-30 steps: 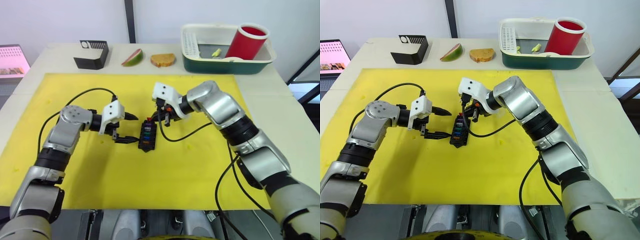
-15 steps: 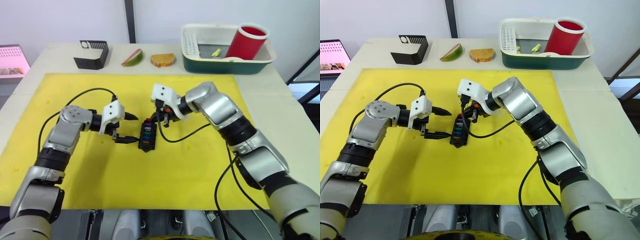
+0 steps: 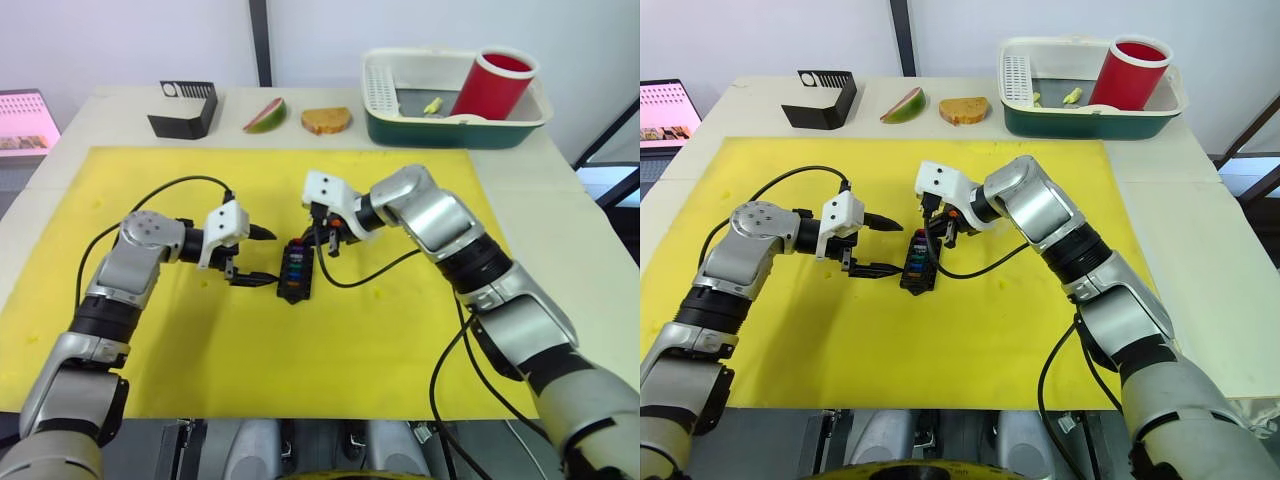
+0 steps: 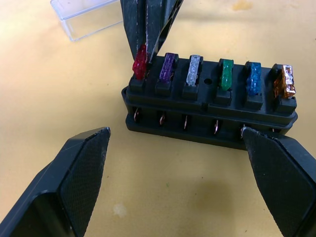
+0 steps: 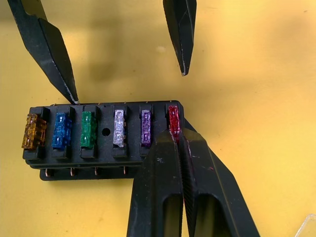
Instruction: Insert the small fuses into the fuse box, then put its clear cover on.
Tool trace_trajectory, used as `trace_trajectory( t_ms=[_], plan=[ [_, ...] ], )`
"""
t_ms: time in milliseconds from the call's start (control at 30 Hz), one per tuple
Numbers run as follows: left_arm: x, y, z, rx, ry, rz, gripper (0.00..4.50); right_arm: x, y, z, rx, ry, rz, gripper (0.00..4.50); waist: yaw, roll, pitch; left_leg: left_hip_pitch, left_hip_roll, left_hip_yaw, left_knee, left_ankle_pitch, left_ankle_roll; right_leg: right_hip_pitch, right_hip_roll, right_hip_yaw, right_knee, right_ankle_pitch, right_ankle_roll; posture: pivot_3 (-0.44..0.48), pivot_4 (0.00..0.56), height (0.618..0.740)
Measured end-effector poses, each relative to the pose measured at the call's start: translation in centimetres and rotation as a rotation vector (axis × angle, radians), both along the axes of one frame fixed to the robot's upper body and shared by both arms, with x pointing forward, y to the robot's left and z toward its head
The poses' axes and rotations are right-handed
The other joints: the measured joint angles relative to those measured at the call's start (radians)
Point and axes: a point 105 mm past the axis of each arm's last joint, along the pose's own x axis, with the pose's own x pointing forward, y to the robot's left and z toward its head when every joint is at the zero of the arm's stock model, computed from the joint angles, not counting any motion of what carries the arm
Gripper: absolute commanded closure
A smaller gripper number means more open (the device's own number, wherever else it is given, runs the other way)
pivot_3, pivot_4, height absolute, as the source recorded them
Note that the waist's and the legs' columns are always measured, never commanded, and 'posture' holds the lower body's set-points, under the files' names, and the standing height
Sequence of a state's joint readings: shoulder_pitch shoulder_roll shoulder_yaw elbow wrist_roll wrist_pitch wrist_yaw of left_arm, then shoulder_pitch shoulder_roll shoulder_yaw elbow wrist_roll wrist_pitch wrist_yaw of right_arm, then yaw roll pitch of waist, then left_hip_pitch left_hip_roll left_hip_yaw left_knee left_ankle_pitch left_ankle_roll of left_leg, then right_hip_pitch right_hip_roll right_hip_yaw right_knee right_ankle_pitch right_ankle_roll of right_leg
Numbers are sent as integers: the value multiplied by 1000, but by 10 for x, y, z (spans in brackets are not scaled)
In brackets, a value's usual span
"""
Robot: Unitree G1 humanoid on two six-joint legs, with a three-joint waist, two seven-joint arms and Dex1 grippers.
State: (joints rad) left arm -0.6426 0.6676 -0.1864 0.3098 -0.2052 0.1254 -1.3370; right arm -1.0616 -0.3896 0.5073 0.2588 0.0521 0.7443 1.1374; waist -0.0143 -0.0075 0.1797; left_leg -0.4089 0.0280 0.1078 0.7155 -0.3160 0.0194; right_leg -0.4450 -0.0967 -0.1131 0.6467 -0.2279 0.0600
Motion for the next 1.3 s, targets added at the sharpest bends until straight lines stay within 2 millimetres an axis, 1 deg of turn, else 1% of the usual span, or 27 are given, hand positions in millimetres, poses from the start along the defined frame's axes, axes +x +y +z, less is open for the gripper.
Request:
trace_trajectory(
  t_ms=[167,200,300,700,833,1067,1100,1167,1233,1300],
  plan=[
    [0,0,0,0,-1,1,27,0,0,0,-1,-5,0,4500,0,0,0,0,0,0,0,0,0,0,0,0,0,0,0,0,150,740],
    [0,0,0,0,-1,1,0,0,0,0,-2,-7,0,3860,0,0,0,0,0,0,0,0,0,0,0,0,0,0,0,0,150,740],
    [0,0,0,0,-1,2,0,1,-1,0,-7,-13,-7,2633,0,0,0,0,0,0,0,0,0,0,0,0,0,0,0,0,150,740],
    [1,0,0,-1,-3,5,0,2,-1,2,2,-11,-18,2633,-1,0,0,0,0,0,0,0,0,0,0,0,0,0,0,0,150,740],
    [1,0,0,-2,-5,9,0,3,-3,9,18,-14,-17,2633,0,0,0,0,0,0,0,0,0,0,0,0,0,0,0,0,150,740],
    [1,0,0,-2,-5,10,0,-6,1,25,64,-30,18,2633,-1,0,0,0,0,0,0,0,0,0,0,0,0,0,0,0,150,740],
    [1,0,0,-2,-5,10,0,-7,2,26,68,-31,23,2879,-1,0,0,0,0,0,0,0,0,0,0,0,0,0,0,0,150,740],
    [1,0,0,-2,-5,10,0,-9,5,27,78,-31,30,3507,0,0,0,0,0,0,0,0,0,0,0,0,0,0,0,0,150,740],
    [1,0,0,-2,-6,10,0,-9,6,26,85,-30,28,4449,0,0,0,0,0,0,0,0,0,0,0,0,0,0,0,0,150,740],
    [1,0,0,-2,-6,10,0,-9,7,23,89,-27,24,4449,0,0,0,0,0,0,0,0,0,0,0,0,0,0,0,0,150,740]
  ],
)
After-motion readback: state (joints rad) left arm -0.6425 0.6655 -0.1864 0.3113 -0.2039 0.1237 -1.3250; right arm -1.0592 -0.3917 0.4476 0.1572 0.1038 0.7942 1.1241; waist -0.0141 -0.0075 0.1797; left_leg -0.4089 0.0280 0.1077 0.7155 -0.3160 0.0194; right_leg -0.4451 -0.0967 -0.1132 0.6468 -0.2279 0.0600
